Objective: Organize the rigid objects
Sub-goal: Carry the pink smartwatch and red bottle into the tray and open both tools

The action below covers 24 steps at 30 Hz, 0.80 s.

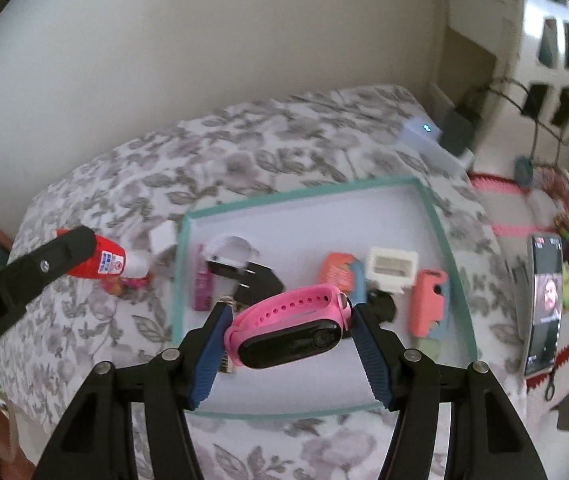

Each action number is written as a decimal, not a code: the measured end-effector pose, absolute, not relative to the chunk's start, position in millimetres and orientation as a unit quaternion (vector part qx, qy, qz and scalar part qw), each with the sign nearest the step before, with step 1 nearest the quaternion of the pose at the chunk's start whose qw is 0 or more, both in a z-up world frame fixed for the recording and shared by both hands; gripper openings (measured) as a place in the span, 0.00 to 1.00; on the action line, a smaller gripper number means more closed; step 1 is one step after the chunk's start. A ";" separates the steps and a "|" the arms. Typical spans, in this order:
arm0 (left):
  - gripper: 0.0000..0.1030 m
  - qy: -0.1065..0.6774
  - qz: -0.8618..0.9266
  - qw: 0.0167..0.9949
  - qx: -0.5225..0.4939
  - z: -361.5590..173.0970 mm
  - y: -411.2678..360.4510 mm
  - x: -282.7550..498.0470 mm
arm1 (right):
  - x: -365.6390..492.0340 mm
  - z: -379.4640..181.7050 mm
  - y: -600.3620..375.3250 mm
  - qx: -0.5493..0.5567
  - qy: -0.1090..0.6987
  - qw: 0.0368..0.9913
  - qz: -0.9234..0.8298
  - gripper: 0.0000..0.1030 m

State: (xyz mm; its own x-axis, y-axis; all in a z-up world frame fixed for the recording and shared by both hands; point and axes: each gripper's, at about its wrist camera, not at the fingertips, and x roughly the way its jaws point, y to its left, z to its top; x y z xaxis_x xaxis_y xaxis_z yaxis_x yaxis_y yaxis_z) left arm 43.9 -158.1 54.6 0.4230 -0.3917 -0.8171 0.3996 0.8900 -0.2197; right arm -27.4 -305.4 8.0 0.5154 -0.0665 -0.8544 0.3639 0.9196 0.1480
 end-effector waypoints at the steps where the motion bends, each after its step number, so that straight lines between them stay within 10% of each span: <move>1: 0.21 0.485 -0.234 0.842 0.005 51.7 -161.3 43.5 | -28.6 5.6 -310.0 0.161 0.479 0.854 -0.128 0.63; 24: 0.22 0.550 -0.214 0.807 0.033 -21.3 -188.7 35.5 | -24.7 -62.1 -321.3 0.145 0.578 0.792 -0.136 0.63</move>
